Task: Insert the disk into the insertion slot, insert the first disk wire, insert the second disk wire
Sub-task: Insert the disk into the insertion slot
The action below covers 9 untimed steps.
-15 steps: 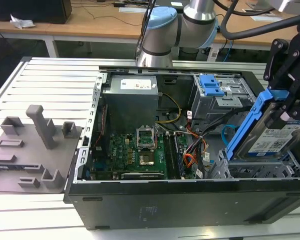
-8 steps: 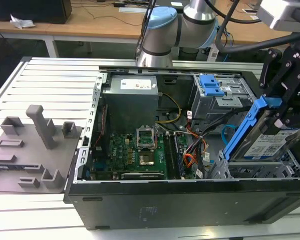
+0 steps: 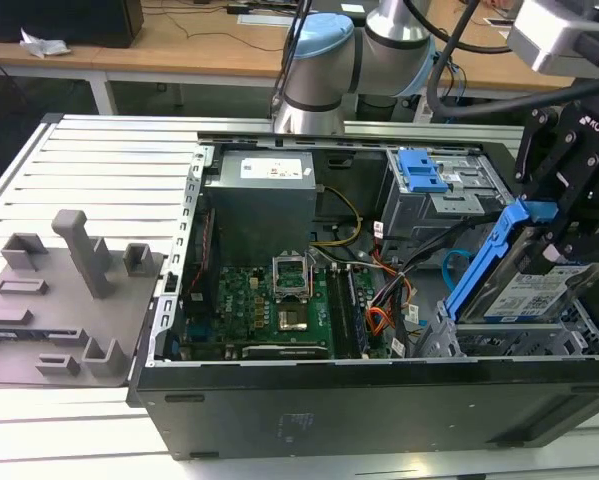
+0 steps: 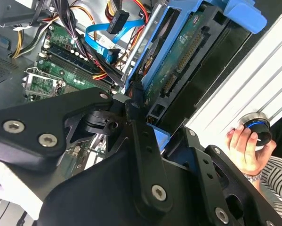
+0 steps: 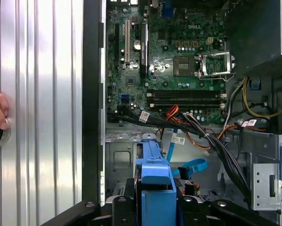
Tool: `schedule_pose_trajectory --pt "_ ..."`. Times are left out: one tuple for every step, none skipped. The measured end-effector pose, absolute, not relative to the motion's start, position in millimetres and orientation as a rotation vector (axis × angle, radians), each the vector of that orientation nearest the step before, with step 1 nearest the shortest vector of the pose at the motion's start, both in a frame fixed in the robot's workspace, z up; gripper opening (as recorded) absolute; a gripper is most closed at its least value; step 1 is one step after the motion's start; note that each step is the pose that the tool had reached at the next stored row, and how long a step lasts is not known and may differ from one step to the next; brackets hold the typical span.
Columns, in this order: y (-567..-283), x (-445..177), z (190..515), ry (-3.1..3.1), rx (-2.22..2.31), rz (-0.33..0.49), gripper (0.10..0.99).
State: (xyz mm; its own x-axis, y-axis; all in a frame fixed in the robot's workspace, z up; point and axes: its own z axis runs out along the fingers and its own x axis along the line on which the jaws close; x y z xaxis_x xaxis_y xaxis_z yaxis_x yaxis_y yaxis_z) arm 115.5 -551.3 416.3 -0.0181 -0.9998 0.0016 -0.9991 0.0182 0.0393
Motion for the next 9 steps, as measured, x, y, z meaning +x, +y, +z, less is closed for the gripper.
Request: schedule_pose_trajectory --pt "-551.4 115.5 415.0 -2.221 2.181 -0.042 0.365" --pt "-551.4 115.5 414.1 -2.221 2.181 -0.042 0.365" --pt "-551.3 115.5 413.2 -2.221 2.181 -0.042 0.365" --pt "-551.4 115.5 411.7 -2.221 2.181 -0.042 0.365" --pt "-551.4 115.5 410.8 -2.221 2.181 -0.042 0.365" --pt "-551.3 115.5 409.6 -2.221 2.181 -0.042 0.365" --pt "-551.4 115.5 408.7 -2.221 2.181 -0.042 0.365" --pt "-551.3 115.5 407.0 -2.221 2.181 -0.042 0.365" --pt "-551.3 115.5 405.2 -2.221 2.181 -0.042 0.365"
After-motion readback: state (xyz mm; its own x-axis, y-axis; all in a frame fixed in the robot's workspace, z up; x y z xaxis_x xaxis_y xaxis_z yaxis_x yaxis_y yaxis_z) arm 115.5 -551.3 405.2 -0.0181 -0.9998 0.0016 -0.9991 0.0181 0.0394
